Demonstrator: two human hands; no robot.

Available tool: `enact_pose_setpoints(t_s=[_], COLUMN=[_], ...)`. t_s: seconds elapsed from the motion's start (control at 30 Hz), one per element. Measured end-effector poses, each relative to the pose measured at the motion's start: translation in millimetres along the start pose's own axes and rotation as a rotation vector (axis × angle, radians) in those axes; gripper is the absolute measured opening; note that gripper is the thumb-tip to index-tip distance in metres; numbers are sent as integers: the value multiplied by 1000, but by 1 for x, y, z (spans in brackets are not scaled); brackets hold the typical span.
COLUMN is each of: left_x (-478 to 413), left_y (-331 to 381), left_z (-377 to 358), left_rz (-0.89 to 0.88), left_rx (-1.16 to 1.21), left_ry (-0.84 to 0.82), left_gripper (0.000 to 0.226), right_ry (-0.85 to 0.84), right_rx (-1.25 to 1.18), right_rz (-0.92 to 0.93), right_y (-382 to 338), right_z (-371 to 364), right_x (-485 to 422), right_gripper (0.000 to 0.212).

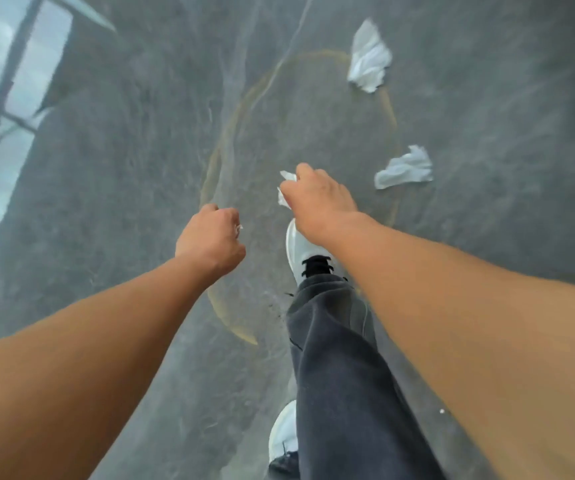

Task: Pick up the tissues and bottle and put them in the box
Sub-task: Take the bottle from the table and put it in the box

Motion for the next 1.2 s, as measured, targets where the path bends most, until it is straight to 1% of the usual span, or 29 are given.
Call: enact_pose_setpoints(t_s=[0.07, 0.13, 0.2, 0.27, 0.4, 0.5, 0.6, 0.77, 0.83, 0.9, 1.0, 1.07, 1.13, 1.17, 1.2], left_x=[39, 79, 117, 149, 213, 256, 296, 371, 405, 441, 490, 515, 531, 536, 540], left_y=[38, 78, 116, 149, 203, 240, 286, 368, 398, 429, 471, 489, 497, 498, 497], left_z=[20, 30, 18, -9, -113, -202, -294, -449, -509, -569, -648, -691, -725, -738, -750], left_rz=[-51, -103, -156, -210, -290, -351, -401, -480, -516, -592, -713, -751, -762, -766, -767], left_rx=[-70, -91, -123, -174, -328, -476, -542, -642, -686, -734, -811, -866, -899, -908, -914], left_ry=[43, 89, 76, 30, -90, -181, -266, -329, -357, -391, -449, -472, -484, -490, -499], left_gripper=[12, 11, 9, 11, 14, 15, 17, 15, 15, 15, 16, 16, 16, 18, 26], right_ry=[48, 94, 120, 134, 175, 166, 152, 250, 233, 247, 331, 396, 453, 475, 499], right_rx=[-65, -116, -184, -252, -454, -515, -601, -803, -804, -883, -1025, -1108, -1187, -1224, -1261], right_rz=[-81, -137, -187, -245, -343, -426, -522, -666, -715, -817, -1004, -1065, -1079, -1084, -1090], right_y=[16, 33, 52, 74, 137, 186, 234, 301, 321, 339, 357, 358, 356, 355, 354], right_z=[24, 38, 36, 19, -53, -123, -198, -320, -371, -421, -484, -516, -542, -554, -563], right_x=[62, 124, 186, 241, 351, 423, 500, 651, 707, 764, 835, 863, 875, 878, 880], right_gripper=[25, 28, 28, 27, 24, 22, 22, 20, 23, 23, 24, 23, 23, 25, 27])
Point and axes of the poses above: each hand's wrist, its own x-axis away from the middle knuckle, its own z-axis out of the back of the hand, y = z × x, the point moved 7 cm from there along -x, towards the middle knuckle, and after that the axes turned 14 degrees about -y, right-handed, at the moved point
